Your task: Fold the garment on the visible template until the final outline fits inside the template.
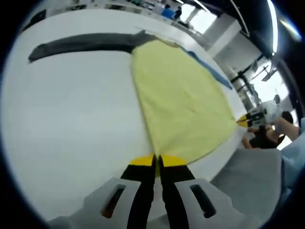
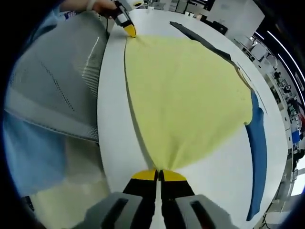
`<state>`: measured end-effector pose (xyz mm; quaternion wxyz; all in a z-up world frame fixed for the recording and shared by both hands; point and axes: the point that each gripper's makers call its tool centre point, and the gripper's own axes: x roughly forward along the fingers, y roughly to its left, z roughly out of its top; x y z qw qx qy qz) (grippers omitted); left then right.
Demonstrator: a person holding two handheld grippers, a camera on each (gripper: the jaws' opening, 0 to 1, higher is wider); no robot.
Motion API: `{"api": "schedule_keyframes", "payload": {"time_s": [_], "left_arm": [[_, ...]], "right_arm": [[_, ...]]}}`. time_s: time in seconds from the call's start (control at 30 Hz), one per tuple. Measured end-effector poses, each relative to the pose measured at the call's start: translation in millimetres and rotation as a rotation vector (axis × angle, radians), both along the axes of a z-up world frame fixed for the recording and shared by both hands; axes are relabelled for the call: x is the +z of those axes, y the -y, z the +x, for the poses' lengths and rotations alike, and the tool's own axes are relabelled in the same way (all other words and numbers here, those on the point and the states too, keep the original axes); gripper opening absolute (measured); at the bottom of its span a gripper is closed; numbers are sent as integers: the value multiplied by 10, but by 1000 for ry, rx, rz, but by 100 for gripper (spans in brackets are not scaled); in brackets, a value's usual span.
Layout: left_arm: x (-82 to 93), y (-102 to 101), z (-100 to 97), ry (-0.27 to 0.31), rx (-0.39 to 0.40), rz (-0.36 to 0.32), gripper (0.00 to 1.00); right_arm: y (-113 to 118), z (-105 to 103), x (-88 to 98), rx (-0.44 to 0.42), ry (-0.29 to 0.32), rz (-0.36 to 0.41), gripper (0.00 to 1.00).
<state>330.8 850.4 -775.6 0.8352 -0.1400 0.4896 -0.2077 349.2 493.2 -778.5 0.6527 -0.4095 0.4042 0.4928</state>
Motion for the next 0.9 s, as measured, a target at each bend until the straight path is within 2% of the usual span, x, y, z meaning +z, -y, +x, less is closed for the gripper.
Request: {"api": "schedule_keyframes", "payload": {"time_s": [0.23, 0.3, 0.37, 0.4, 0.5, 0.53, 0.6, 0.67, 0.77, 0.83, 0.9], "left_arm": [[9, 11, -16, 20, -19, -3, 1], [27, 27, -26, 34, -39, -7, 4], [63, 40, -38, 51, -60, -12, 10], [84, 16, -33, 64, -74, -3, 13], [182, -5, 30, 141, -120, -1, 21], [233, -24, 56, 174, -142, 6, 24], [287, -53, 101, 205, -148, 13, 31], [379, -25, 160, 235, -166, 18, 37], [518, -13, 300, 344, -226, 40, 51], [622, 84, 338, 377, -251, 26, 54], [686, 124, 394, 404, -259, 23, 58]], "right_arm": [[-1, -10, 1, -37, -28, 39, 0], [3, -17, -2, -49, -32, 51, 1], [-10, -60, 2, -105, -61, 96, 9], [-25, -122, 16, -122, -101, 127, 14], [54, -99, 53, -146, -88, 150, 36], [48, -97, 76, -162, -95, 180, 41], [69, -45, 144, -230, -101, 237, 46], [75, 35, 218, -281, -95, 290, 52], [70, 237, 387, -370, -63, 399, 62], [65, 355, 498, -431, -58, 467, 66], [91, 474, 571, -485, -36, 498, 69]]}}
